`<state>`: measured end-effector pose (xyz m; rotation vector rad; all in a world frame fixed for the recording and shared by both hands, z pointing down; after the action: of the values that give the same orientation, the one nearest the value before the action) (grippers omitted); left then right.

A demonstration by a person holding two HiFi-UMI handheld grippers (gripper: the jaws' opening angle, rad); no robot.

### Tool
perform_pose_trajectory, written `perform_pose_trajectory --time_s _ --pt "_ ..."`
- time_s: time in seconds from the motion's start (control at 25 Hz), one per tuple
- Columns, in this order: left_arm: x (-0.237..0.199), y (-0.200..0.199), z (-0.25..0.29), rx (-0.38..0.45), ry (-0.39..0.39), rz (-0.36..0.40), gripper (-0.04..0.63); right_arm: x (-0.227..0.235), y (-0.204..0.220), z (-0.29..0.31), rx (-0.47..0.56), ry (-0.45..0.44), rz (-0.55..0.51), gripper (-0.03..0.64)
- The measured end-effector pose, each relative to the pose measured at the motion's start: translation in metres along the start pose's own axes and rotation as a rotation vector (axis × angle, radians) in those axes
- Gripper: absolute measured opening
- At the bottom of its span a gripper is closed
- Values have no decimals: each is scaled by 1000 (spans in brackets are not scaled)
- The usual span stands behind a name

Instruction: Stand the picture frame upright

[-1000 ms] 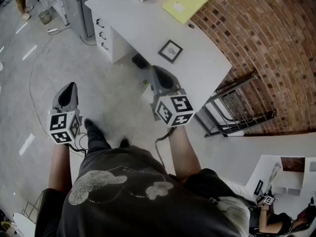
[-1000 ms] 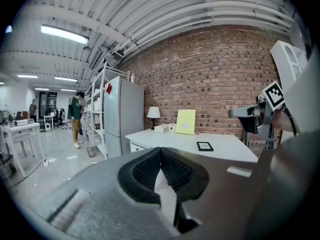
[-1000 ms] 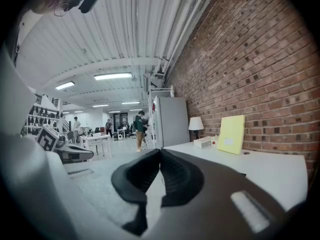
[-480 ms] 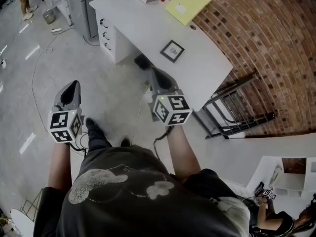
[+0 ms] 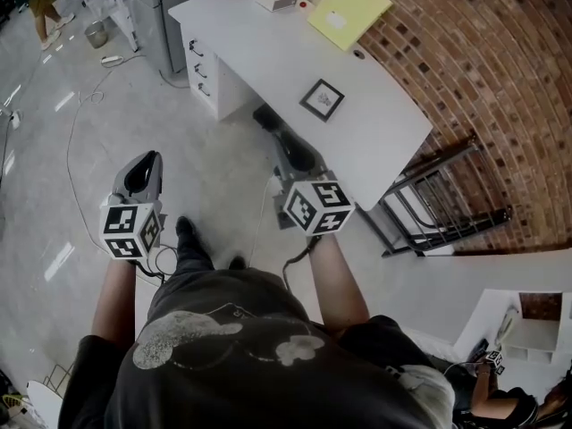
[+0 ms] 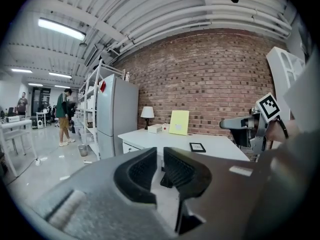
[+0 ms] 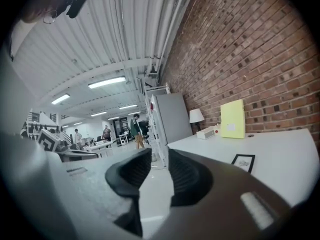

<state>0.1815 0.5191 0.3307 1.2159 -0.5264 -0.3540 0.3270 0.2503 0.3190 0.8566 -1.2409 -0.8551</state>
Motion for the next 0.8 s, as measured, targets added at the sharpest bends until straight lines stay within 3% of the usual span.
perform_pose_trajectory --time_s 0.12,0.24,0.4,0.8 --pt "-6 -1 22 -1 67 -22 241 -1 -1 15 -24 -9 0 220" --pt "-19 1 49 3 120 -47 344 3 -1 35 -45 18 2 300" --pt "-37 9 91 -27 224 -100 385 17 3 62 -74 100 47 308" --pt "-99 12 184 -47 462 -63 388 41 8 114 -21 415 142 308"
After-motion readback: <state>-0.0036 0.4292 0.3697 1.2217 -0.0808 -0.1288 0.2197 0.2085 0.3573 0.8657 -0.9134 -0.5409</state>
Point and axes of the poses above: the fingertips, and each gripper's own axes: z forward along the fingers, x to its right, y out of its underside, the point moved 7 cm from there along -z, backward along the fingers, and after that the axes turned 11 degrees about z, right-handed, at the moved point
